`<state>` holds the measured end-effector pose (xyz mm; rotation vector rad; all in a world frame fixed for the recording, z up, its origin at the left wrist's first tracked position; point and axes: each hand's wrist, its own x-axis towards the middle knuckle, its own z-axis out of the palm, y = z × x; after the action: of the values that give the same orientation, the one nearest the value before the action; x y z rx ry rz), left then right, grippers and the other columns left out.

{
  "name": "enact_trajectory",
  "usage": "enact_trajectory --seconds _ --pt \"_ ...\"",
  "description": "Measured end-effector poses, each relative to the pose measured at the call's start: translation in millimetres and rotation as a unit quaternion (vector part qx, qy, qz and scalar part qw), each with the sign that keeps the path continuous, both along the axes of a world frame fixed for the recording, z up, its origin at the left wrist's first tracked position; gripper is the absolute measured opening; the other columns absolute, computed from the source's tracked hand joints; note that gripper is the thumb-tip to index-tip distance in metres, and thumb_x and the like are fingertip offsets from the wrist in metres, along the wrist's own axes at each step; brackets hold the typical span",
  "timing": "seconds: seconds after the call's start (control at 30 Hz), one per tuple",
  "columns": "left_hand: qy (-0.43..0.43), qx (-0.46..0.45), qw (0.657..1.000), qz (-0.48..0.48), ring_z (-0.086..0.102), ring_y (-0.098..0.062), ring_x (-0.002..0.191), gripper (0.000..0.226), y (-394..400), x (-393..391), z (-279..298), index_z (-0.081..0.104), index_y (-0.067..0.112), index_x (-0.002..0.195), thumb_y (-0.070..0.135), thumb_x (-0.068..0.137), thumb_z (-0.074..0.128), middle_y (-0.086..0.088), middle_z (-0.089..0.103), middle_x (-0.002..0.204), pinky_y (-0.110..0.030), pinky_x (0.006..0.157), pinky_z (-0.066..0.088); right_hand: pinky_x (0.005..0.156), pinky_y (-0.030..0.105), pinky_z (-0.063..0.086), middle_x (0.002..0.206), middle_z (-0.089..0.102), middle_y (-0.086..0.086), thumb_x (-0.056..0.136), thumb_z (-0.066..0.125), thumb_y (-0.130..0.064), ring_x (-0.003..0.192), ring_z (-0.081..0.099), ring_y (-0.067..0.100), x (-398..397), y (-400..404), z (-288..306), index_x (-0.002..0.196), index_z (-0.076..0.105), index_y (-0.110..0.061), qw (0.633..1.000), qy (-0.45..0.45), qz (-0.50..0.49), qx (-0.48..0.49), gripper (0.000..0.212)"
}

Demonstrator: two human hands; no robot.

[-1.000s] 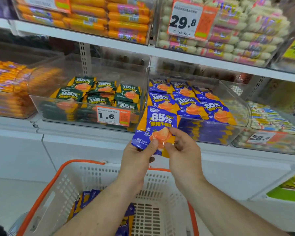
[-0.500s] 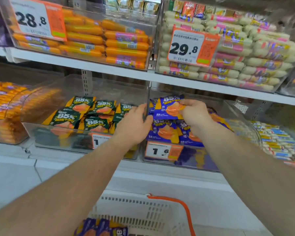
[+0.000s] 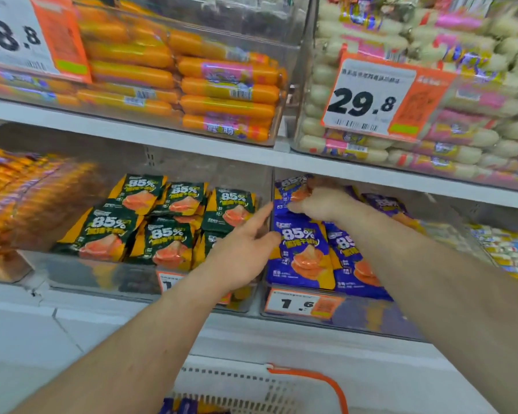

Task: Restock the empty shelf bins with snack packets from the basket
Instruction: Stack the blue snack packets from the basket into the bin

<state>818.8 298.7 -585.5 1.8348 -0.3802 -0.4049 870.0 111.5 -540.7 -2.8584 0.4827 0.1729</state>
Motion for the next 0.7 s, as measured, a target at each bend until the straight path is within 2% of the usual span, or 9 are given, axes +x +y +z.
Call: enact_trajectory --seconds 0.1,0.23,0.27,0.33,0.43,0.5,0.53,0.6,0.7 --pt "-0.034 0.027 0.999 0.000 0.065 0.001 0.089 0.051 -0.5 -2.7 2.4 0.028 0.050 0.145 0.039 0.100 0.047 0.029 0.058 0.098 -0.034 0.082 0.057 0.099 0.034 0.042 0.141 0.048 0.013 0.093 0.053 -0.054 0.124 0.049 0.030 -0.3 1.0 -2.4 0.140 0.045 -0.010 0.998 -0.019 0.010 -0.055 0.066" --pt "-0.042 0.039 0.998 0.002 0.062 0.001 0.084 0.054 3.4 -14.4 11.7 0.026 0.037 0.150 0.034 0.101 0.048 0.013 0.059 0.115 -0.019 0.071 0.056 0.096 0.035 0.044 0.134 0.054 0.017 0.099 0.043 -0.049 0.119 0.052 0.032 -14.9 5.6 0.0 0.133 0.051 -0.006 0.999 -0.028 -0.007 -0.016 0.055" --pt "-0.061 0.058 0.996 0.000 0.059 0.002 0.082 0.054 5.9 -20.8 16.0 0.027 0.031 0.151 0.032 0.102 0.047 0.012 0.057 0.116 -0.011 0.065 0.052 0.096 0.036 0.045 0.131 0.056 0.017 0.097 0.044 -0.052 0.118 0.052 0.033 -21.2 6.6 -1.2 0.130 0.054 -0.009 0.998 -0.051 -0.027 -0.022 0.055" --pt "-0.123 0.097 0.987 0.026 0.057 -0.003 0.088 0.051 12.3 -28.8 20.3 0.032 0.023 0.149 0.030 0.101 0.048 0.009 0.056 0.122 -0.012 0.065 0.044 0.096 0.038 0.044 0.125 0.060 0.015 0.092 0.052 -0.051 0.117 0.051 0.036 -35.8 10.9 -8.6 0.122 0.061 -0.014 0.984 -0.153 -0.071 -0.049 0.049" --pt "-0.196 0.084 0.970 0.117 0.059 -0.012 0.091 0.039 26.1 -43.2 13.8 0.049 0.022 0.135 0.025 0.096 0.053 0.007 0.061 0.116 -0.025 0.075 0.043 0.090 0.038 0.039 0.107 0.063 0.014 0.085 0.059 -0.023 0.107 0.051 0.032 -76.9 32.9 -28.1 0.105 0.070 -0.012 0.909 -0.415 -0.018 -0.018 0.025" --pt "-0.231 0.058 0.962 0.134 0.059 -0.013 0.074 0.028 35.2 -60.7 2.3 0.056 0.020 0.121 0.017 0.093 0.055 0.007 0.062 0.098 -0.029 0.067 0.047 0.078 0.036 0.036 0.089 0.061 0.012 0.079 0.056 -0.014 0.090 0.049 0.024 -111.7 52.8 -47.0 0.086 0.069 -0.009 0.839 -0.540 0.065 0.012 0.016" --pt "-0.241 0.046 0.962 0.122 0.057 -0.013 0.069 0.024 40.2 -70.4 -5.2 0.057 0.019 0.114 0.013 0.092 0.056 0.006 0.062 0.091 -0.029 0.063 0.046 0.073 0.036 0.037 0.082 0.059 0.012 0.077 0.054 -0.014 0.084 0.049 0.025 -127.9 63.6 -58.8 0.080 0.067 -0.008 0.819 -0.564 0.105 0.025 0.015" --pt "-0.233 0.037 0.967 0.095 0.055 -0.013 0.064 0.021 51.1 -84.9 -21.9 0.058 0.019 0.107 0.007 0.090 0.056 0.005 0.060 0.084 -0.028 0.060 0.042 0.067 0.034 0.037 0.074 0.057 0.011 0.075 0.052 -0.015 0.076 0.050 0.028 -152.1 83.5 -89.3 0.075 0.065 -0.006 0.813 -0.557 0.156 0.064 0.016" --pt "-0.167 0.086 0.979 0.079 0.053 -0.016 0.064 0.020 70.9 -97.2 -54.0 0.057 0.024 0.108 0.013 0.092 0.054 0.011 0.056 0.082 -0.034 0.063 0.048 0.061 0.028 0.032 0.069 0.056 0.009 0.074 0.049 -0.014 0.070 0.048 0.024 -175.7 111.3 -141.9 0.071 0.063 -0.006 0.854 -0.478 0.137 0.154 0.016"
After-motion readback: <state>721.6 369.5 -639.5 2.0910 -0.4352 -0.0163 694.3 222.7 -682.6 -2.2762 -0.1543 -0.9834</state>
